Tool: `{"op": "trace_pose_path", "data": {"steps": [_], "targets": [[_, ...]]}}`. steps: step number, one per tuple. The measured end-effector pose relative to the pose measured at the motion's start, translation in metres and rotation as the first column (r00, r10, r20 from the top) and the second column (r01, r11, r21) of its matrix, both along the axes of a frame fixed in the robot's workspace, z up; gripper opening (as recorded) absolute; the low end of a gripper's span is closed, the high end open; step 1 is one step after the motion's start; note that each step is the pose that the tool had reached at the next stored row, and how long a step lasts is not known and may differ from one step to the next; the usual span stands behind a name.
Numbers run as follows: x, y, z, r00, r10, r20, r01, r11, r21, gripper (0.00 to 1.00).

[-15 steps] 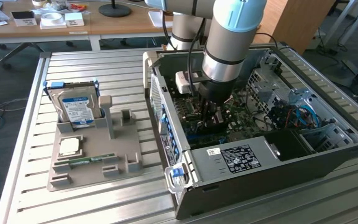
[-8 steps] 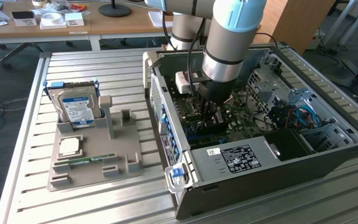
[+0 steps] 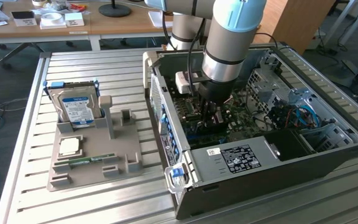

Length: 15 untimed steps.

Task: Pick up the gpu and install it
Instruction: 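Insert the gpu into the slot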

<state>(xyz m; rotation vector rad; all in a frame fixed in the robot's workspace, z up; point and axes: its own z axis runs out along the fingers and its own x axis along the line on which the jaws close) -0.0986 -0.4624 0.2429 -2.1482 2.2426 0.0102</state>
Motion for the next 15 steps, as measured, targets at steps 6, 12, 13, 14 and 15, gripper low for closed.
{"op": "trace_pose_path", "data": {"steps": [6,12,13,14,15], "targets": [[-0.0002,0.0,-0.0005,1.0,0.0,0.0001,0.0,1.0,0.0003,0.26],[-0.0002,0.0003,-0.0012,1.0,0.0,0.0008,0.0,1.0,0.0016,0.33],[-0.0003,0.0001,-0.0006,1.0,0.0,0.0002,0.0,1.0,0.0004,0.33],[-0.0001,0.0001,-0.0006,1.0,0.0,0.0002,0.0,1.0,0.0004,0.39],[-0.0001,0.0,-0.0007,1.0,0.0,0.0003,0.0,1.0,0.0005,0.39]]}}
